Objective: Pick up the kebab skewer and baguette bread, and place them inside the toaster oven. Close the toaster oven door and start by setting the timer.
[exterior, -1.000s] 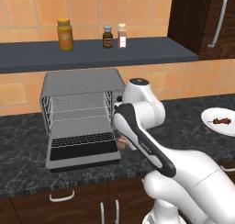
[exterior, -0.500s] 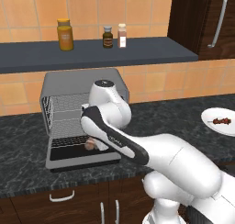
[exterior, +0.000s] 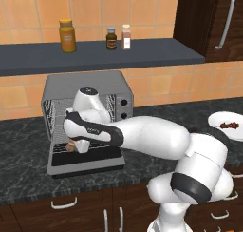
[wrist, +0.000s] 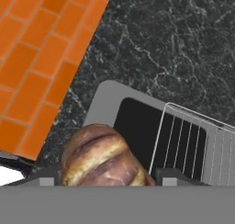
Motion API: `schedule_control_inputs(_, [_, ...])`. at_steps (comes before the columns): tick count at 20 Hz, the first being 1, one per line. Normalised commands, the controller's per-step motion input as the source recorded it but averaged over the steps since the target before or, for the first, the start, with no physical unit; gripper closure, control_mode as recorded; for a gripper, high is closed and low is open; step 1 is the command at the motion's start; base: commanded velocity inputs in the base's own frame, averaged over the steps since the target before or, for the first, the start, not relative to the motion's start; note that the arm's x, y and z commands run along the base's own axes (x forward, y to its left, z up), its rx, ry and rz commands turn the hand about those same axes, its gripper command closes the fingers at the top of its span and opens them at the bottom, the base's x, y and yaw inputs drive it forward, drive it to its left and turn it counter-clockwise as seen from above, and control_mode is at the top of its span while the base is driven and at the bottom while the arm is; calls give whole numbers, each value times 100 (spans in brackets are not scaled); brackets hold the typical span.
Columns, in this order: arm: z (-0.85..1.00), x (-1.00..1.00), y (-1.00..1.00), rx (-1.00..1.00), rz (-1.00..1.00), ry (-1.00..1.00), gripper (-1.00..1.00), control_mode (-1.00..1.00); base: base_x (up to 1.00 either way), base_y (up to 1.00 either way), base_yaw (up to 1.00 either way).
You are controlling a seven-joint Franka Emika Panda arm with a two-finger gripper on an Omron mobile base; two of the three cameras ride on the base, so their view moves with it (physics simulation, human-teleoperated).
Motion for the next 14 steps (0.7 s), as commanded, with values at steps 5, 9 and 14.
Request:
schedule_control_inputs(5, [-7,28,20,0,0,-2,100,-100,0,0,0])
schedule_control_inputs(9, [-37,23,15,0,0,-2,100,-100,0,0,0])
schedule_control_inputs(14, [-20,33,3,0,0,-10,100,-100,0,0,0])
